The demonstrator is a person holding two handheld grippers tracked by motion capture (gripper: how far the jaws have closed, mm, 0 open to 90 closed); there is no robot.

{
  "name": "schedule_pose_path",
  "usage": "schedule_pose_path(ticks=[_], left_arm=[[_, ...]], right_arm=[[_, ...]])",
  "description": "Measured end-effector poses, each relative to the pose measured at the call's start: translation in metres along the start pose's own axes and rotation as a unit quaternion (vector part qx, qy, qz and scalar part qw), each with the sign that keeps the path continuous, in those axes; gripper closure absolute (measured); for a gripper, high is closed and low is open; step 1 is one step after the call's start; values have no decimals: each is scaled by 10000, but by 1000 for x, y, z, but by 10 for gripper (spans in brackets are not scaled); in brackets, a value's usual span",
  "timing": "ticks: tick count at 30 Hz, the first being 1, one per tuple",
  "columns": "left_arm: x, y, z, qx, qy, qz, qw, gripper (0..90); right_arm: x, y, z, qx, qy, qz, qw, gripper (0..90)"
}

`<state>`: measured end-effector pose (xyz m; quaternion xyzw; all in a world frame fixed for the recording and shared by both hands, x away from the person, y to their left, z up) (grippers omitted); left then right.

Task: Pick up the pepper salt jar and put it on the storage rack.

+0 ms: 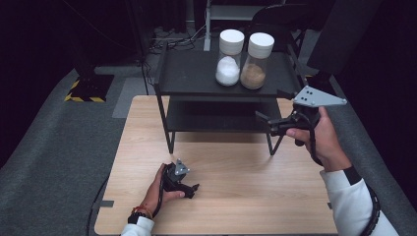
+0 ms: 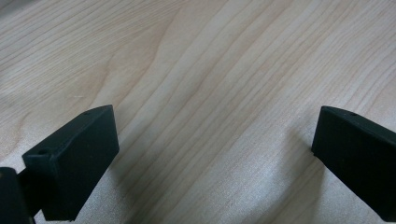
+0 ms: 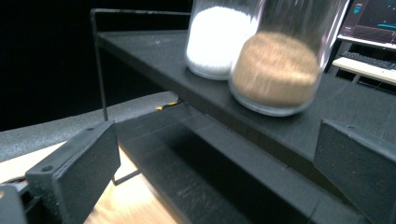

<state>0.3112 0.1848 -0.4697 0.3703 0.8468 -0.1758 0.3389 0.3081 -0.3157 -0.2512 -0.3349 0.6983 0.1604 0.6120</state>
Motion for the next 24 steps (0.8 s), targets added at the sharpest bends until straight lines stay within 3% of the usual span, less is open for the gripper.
schedule_pose_path(ticks=[10, 24], left_arm=[[0, 0, 0, -1, 0, 3, 10000, 6], [0, -1, 0, -21, -1, -17, 10000, 6]], right_arm=[[34, 4, -11, -131, 159, -73, 9998, 1], [90, 4, -18, -239, 528, 98, 9983, 1]])
Point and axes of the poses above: each handheld gripper's, and its own axes: z roughly forward along the jaws, x roughly out of its underside, y roughly to its left, the point moved 2 cm from there along z, roughly forward along the jaws, and after that the axes turned 5 degrees about x, right-handed, at the moved point
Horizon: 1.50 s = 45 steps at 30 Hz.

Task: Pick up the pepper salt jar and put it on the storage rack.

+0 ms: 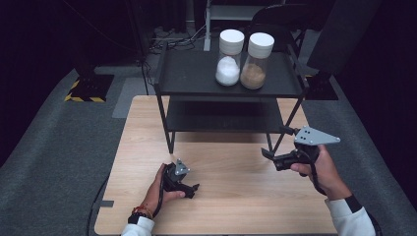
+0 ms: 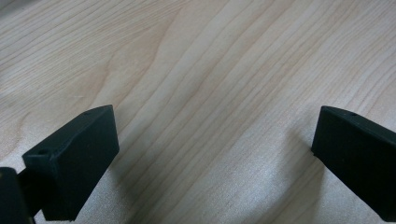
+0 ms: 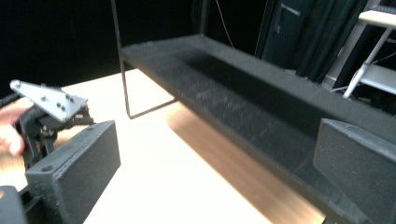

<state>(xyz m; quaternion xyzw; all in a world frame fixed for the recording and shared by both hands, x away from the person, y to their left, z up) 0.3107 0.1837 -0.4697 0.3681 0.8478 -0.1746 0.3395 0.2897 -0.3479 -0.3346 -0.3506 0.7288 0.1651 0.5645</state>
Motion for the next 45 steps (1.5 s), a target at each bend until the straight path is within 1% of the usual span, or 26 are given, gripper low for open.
schedule_pose_path(ticks=[3, 7, 10, 13, 18, 22, 28, 33, 36, 41, 45], left_arm=[[0, 0, 0, 1, -1, -2, 10000, 6], [0, 0, 0, 1, -1, -3, 10000, 6], [0, 0, 0, 1, -1, -4, 10000, 6], [0, 0, 0, 0, -2, -5, 10000, 6], [0, 0, 0, 0, -2, -3, 10000, 6], [0, 0, 0, 1, -2, -3, 10000, 6], [0, 0, 0, 1, -2, -4, 10000, 6], [0, 0, 0, 0, -3, -3, 10000, 6], [0, 0, 0, 1, -2, -4, 10000, 6], [0, 0, 0, 1, -2, -3, 10000, 6], [0, 0, 0, 0, -2, -4, 10000, 6]], right_arm=[[12, 0, 2, -84, 45, -2, 10000, 1], [25, 2, 5, -183, 235, -69, 9995, 2], [35, 4, 7, -238, 338, -60, 9991, 1], [45, 6, 8, -255, 433, -84, 9987, 2], [59, 7, 9, -273, 576, -47, 9980, 3], [70, 8, 11, -274, 732, -61, 9969, 4], [77, 9, 13, -239, 847, -83, 9961, 6], [84, 9, 17, -258, 1007, -113, 9945, 7], [88, 9, 19, -226, 1089, -194, 9936, 8], [96, 5, 20, -217, 1196, -167, 9924, 11], [102, 1, 21, -260, 1311, -165, 9909, 11]])
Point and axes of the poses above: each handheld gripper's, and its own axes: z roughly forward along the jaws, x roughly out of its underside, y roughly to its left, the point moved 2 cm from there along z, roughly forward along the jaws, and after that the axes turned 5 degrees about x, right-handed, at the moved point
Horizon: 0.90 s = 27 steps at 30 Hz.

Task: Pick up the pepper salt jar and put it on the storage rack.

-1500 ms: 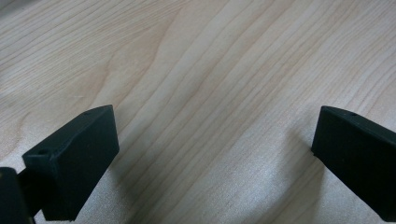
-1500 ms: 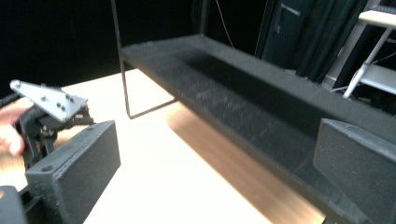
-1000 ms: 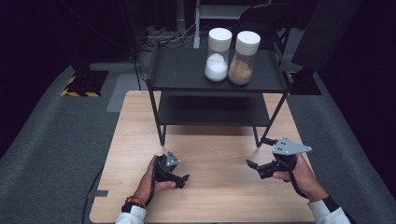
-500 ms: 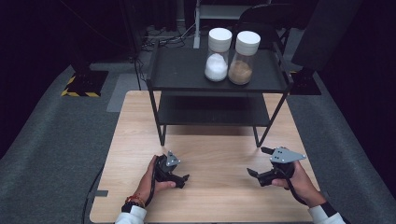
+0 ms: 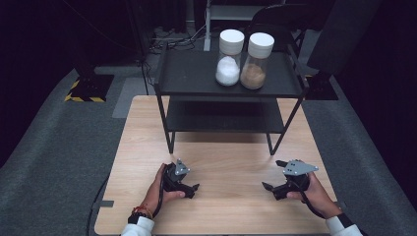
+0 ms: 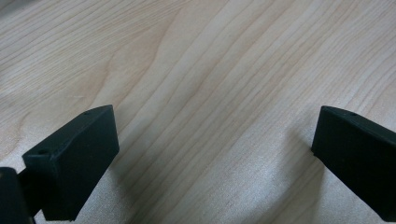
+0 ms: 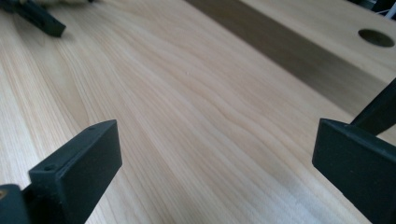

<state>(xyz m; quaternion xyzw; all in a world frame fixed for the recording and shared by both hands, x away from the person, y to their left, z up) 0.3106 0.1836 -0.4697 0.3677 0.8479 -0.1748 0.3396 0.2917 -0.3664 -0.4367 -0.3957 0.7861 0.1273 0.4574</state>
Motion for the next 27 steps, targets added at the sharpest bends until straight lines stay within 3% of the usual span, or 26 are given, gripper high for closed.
schedule_pose_path(ticks=[10, 27], left_arm=[[0, 0, 0, 0, 0, 1, 10000, 6], [0, -1, 0, -4, -2, -2, 10000, 6]], right_arm=[[9, -9, 10, -9, 420, 120, 9990, 15], [17, -19, 22, -23, 826, 207, 9964, 15]])
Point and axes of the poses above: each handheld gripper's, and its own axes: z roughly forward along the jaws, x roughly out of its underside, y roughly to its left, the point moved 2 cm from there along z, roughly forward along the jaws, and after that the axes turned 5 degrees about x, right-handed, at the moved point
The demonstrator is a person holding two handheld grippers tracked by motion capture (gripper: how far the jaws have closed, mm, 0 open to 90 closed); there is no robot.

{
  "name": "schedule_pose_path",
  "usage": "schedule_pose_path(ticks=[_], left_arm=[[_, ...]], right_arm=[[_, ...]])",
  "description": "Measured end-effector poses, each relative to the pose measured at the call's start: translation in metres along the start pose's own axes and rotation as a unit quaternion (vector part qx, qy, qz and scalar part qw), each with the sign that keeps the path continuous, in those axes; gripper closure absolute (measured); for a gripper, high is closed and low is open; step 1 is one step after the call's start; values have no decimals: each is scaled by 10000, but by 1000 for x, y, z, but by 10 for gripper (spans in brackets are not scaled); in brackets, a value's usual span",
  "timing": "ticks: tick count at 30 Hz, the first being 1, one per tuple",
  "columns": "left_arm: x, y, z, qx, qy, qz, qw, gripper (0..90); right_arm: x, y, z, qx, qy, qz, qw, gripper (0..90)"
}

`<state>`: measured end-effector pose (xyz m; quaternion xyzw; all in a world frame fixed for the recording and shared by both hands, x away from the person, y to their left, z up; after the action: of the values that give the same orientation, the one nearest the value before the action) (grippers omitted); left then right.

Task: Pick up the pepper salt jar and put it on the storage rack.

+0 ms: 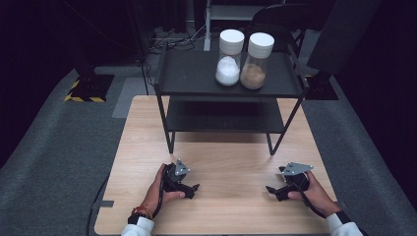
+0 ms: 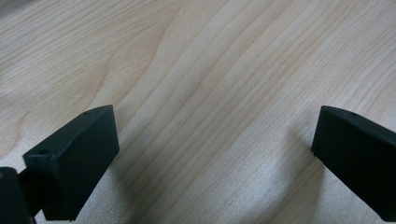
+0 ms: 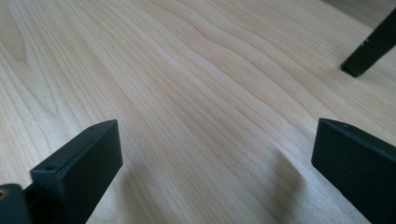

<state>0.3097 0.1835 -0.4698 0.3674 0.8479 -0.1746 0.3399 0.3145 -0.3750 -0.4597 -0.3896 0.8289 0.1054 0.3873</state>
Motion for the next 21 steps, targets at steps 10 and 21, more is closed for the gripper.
schedule_pose_path(ticks=[10, 21], left_arm=[[-2, 1, 1, 31, 6, 32, 10000, 6], [-1, 0, 1, 14, 4, 15, 10000, 6]], right_arm=[[6, -7, 2, -19, 103, 189, 9998, 3], [8, -8, 2, -23, 72, 210, 9998, 0]])
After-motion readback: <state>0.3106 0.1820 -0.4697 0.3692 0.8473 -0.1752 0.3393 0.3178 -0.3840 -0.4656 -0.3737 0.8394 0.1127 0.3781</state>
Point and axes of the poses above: each handheld gripper's, and its own axes: z roughly forward along the jaws, x roughly out of its underside, y roughly to its left, the point moved 2 cm from there along z, roughly forward along the jaws, and after that the axes turned 5 degrees about x, right-handed, at the moved point
